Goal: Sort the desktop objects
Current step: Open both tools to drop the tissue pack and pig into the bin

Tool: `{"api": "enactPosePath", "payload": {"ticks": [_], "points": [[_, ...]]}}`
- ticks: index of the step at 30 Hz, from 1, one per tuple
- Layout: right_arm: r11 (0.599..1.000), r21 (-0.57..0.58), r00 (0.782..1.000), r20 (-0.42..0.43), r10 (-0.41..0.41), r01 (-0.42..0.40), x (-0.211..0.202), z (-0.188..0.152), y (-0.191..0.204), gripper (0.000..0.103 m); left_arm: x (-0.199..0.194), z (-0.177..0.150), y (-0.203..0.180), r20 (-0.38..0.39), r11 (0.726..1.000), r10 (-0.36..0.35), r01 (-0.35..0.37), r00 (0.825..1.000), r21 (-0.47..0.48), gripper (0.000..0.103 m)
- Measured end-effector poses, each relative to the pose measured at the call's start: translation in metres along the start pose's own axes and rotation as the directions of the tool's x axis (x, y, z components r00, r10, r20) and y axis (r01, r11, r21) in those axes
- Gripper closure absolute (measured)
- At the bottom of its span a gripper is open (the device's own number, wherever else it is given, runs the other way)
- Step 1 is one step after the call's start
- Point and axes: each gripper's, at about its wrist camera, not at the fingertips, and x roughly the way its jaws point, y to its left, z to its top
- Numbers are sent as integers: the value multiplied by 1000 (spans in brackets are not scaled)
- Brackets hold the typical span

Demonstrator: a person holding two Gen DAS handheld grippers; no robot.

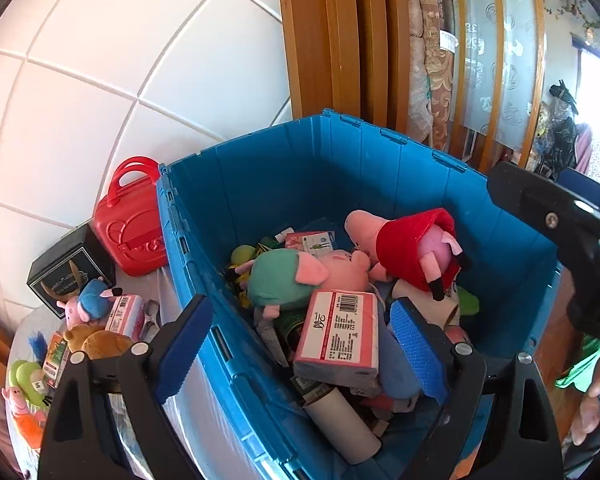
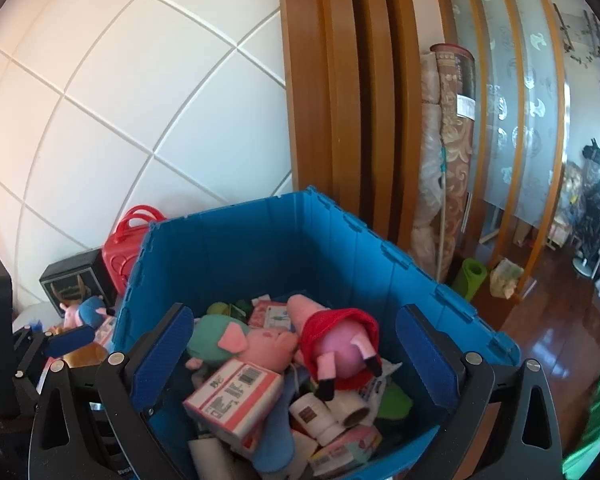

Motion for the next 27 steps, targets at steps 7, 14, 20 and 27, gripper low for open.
{"api": "enactPosePath", "payload": {"ticks": [7,14,20,27], "points": [[1000,-15,1000,-11,-9,9,-11,-14,5,0,-15,-18,8,22,1000,-19,19,1000,-13,12],[998,-46,998,-31,-52,51,-23,-41,11,0,-33,-46,13,49,999,-38,39,998,-31,11],[999,-44,999,-27,-27,26,-40,-66,17,0,-49,-72,23,72,997,-38,42,997,-60,12],[996,-49,997,12,76,-75,-63,-89,53,0,-71,-101,62,107,994,1,11,994,-111,12]]}}
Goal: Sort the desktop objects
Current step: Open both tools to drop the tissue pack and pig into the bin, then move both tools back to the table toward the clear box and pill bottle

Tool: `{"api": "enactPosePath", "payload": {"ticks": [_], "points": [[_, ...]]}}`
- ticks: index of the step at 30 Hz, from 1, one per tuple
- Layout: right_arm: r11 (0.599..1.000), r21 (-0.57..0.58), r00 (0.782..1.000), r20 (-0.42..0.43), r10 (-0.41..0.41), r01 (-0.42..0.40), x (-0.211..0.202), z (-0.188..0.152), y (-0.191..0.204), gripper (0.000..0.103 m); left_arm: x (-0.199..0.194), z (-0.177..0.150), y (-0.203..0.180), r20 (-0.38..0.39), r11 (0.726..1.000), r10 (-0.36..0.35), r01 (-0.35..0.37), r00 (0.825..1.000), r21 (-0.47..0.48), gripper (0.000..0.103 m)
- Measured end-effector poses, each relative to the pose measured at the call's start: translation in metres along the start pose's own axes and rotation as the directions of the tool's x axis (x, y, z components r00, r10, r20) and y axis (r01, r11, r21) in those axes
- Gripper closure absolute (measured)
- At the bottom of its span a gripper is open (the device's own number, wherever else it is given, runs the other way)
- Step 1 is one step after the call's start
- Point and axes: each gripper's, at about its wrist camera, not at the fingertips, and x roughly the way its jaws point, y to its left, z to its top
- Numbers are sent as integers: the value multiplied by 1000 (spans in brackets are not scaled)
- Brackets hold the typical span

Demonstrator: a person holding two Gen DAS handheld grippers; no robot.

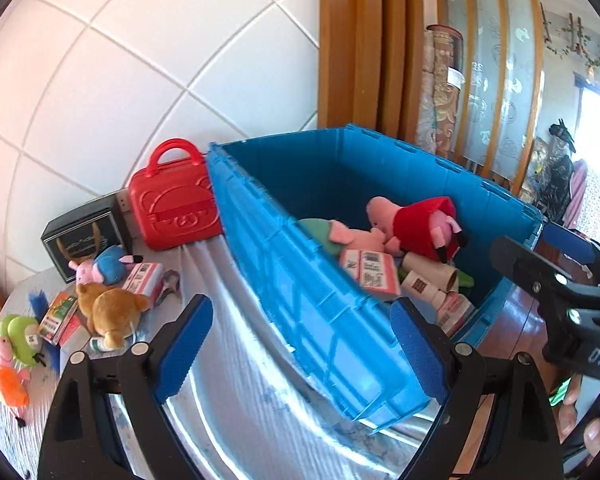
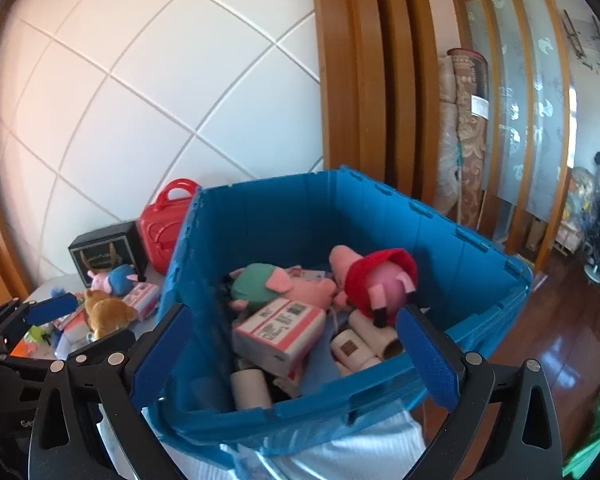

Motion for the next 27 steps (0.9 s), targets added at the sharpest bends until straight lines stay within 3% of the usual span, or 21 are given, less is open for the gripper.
{"api": "enactPosePath", "payload": {"ticks": [6,13,17,21,25,27], "points": [[989,-75,992,0,126,-125,5,-12,68,0,-7,-28,66,-56,995,44,-49,997,-88,12],[965,-151,975,18,221,-215,20,-21,154,0,-16,-65,157,-108,961,178,-197,978,-196,12],[929,-141,939,-59,338,-343,48,-38,198,0,-12,-92,204,-161,934,232,-266,959,-239,12],[894,-149,900,-190,393,-422,86,-63,240,0,0,-125,249,-233,901,275,-334,933,-276,12],[881,-179,879,-295,376,-437,120,-89,282,0,14,-157,292,-303,855,307,-401,902,-329,12],[879,-151,858,-342,383,-453,140,-100,297,0,23,-172,312,-338,835,313,-426,888,-347,11]]}}
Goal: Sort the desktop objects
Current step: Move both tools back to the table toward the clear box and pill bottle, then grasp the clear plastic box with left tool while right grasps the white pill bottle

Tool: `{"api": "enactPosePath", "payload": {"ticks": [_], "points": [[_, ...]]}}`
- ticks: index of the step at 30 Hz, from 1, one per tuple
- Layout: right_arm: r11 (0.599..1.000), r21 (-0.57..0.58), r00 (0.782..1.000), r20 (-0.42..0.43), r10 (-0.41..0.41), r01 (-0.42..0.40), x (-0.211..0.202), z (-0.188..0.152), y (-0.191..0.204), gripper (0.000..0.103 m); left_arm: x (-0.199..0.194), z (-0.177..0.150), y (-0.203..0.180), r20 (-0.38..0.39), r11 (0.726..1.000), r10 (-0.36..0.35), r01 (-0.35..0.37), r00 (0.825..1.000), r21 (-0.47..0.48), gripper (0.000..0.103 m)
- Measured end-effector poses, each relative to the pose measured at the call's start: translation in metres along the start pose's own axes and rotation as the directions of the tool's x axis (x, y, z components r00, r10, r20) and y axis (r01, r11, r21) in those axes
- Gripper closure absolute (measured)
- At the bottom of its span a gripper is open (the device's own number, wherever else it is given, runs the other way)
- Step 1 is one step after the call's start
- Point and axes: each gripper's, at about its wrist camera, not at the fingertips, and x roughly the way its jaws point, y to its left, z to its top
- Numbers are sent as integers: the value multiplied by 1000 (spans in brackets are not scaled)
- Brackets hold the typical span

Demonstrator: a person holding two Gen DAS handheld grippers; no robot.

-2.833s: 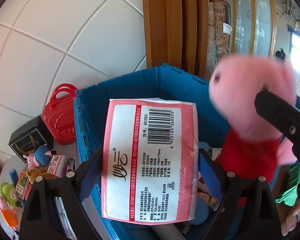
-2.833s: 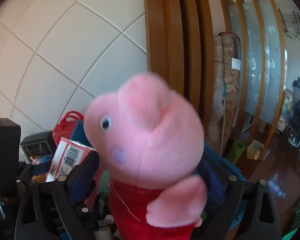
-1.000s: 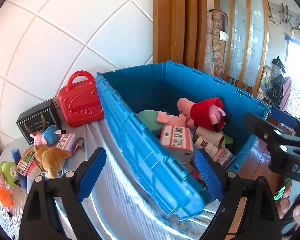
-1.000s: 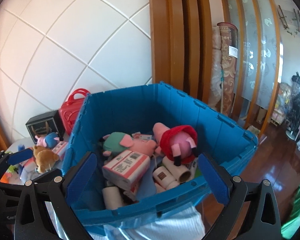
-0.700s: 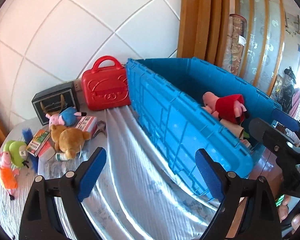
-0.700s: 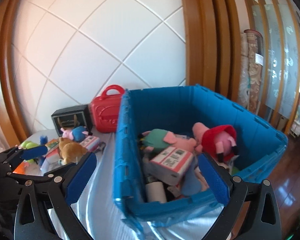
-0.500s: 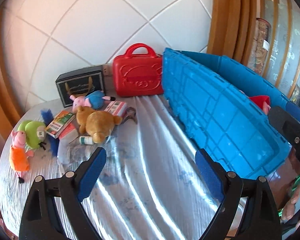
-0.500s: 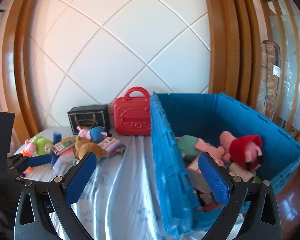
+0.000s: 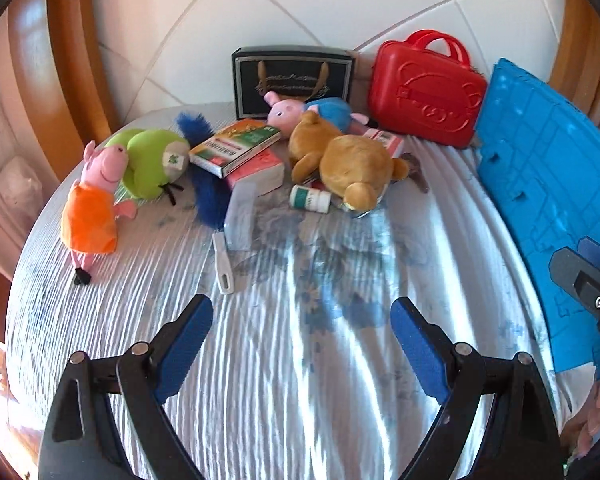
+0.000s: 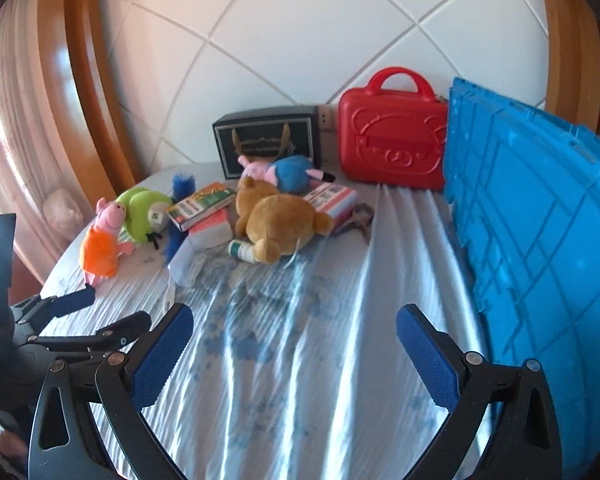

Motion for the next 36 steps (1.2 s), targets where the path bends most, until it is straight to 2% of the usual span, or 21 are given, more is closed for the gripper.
{"api": "enactPosePath", "payload": {"ticks": [2,5,7,12,17,20,24,27,28,29,31,33,34,36], "points": [[1000,17,998,-51,26,-25,25,0,4,0,21,-2,17,-31,999,19,-20,999,-27,11],[1000,10,994,-105,8,-7,61,0,10,0,52,-3,36,-97,997,24,-31,995,-68,12],[1000,12,989,-142,27,-25,86,1,13,0,72,0,47,-128,994,23,-36,992,-100,12],[999,8,977,-207,44,-43,141,5,29,0,117,18,63,-132,991,68,-82,989,-105,12],[999,-1,964,-263,34,-36,206,15,43,0,158,43,65,-132,994,77,-86,988,-63,12],[999,28,949,-312,30,-23,246,19,42,0,179,55,61,-127,995,96,-98,987,-7,13],[998,49,929,-370,-5,25,280,14,27,0,210,68,62,-153,999,51,-53,987,-7,14],[996,73,900,-436,-18,55,304,2,16,0,230,70,58,-178,999,49,-48,983,12,14],[996,38,911,-408,-60,82,303,0,18,0,234,69,58,-175,998,57,-54,983,18,14],[995,16,906,-417,-79,94,306,-2,20,0,236,68,57,-164,997,70,-67,984,27,14],[992,-44,909,-397,-129,121,307,-6,27,0,241,66,57,-150,995,95,-89,984,46,11],[990,-38,923,-360,-138,133,304,-11,27,0,245,65,68,-153,999,42,-46,987,-17,10],[990,-32,929,-340,-143,140,303,-13,26,0,245,66,73,-138,998,40,-46,990,-36,10],[988,-27,943,-296,-151,150,300,-19,26,0,247,66,75,-139,999,47,-49,989,-14,9]]}}
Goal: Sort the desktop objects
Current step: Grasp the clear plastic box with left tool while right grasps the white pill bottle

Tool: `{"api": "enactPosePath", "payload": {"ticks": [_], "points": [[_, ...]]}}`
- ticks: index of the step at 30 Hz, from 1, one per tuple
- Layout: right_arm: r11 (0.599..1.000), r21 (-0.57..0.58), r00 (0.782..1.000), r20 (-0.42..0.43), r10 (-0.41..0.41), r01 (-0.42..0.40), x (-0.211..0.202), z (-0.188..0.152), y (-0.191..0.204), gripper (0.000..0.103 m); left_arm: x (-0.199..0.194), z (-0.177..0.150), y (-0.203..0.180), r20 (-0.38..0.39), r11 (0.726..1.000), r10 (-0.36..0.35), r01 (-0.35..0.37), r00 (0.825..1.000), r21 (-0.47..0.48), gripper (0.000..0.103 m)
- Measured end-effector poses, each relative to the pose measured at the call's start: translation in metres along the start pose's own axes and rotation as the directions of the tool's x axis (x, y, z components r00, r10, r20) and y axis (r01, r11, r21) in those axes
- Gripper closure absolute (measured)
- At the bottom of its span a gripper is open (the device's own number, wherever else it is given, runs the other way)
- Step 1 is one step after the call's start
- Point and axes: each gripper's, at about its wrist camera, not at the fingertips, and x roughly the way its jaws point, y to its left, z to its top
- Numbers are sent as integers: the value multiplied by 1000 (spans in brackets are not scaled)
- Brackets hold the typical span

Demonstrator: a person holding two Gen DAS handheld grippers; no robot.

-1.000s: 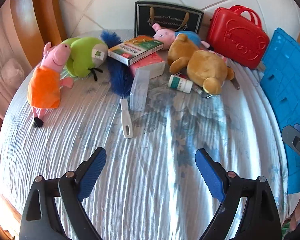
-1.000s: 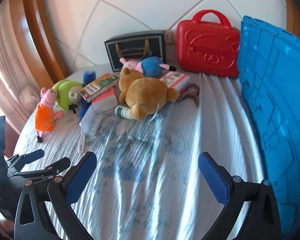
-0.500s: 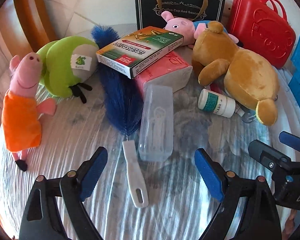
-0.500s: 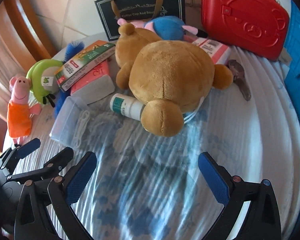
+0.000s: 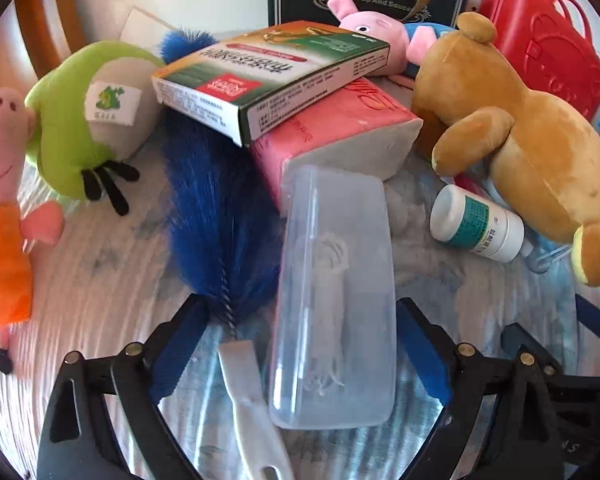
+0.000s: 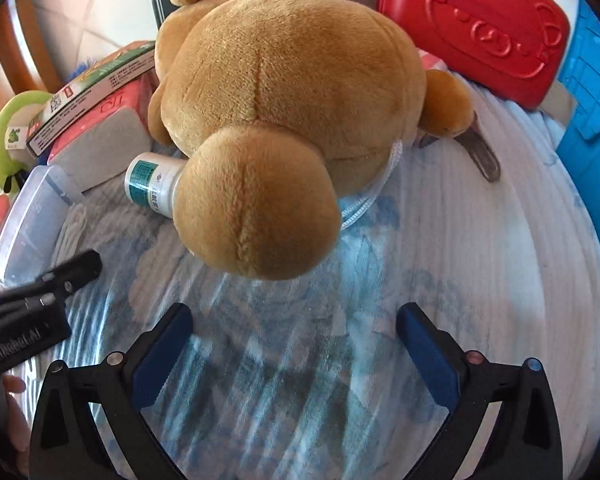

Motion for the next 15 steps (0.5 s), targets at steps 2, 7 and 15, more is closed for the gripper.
{"api": "enactPosePath", "payload": {"ticks": [2,7,15], "points": [[1000,9,1000,-20,-2,2,0,0,-1,2,-4,0,4,3,1000,2,-2,1000,9,28],[978,94,981,53,184,-189,-27,6,0,25,-20,-5,20,42,1000,-17,17,999,5,50],[970,96,972,89,217,-225,-13,33,33,27,-20,2,20,74,999,-27,26,997,21,50]]}}
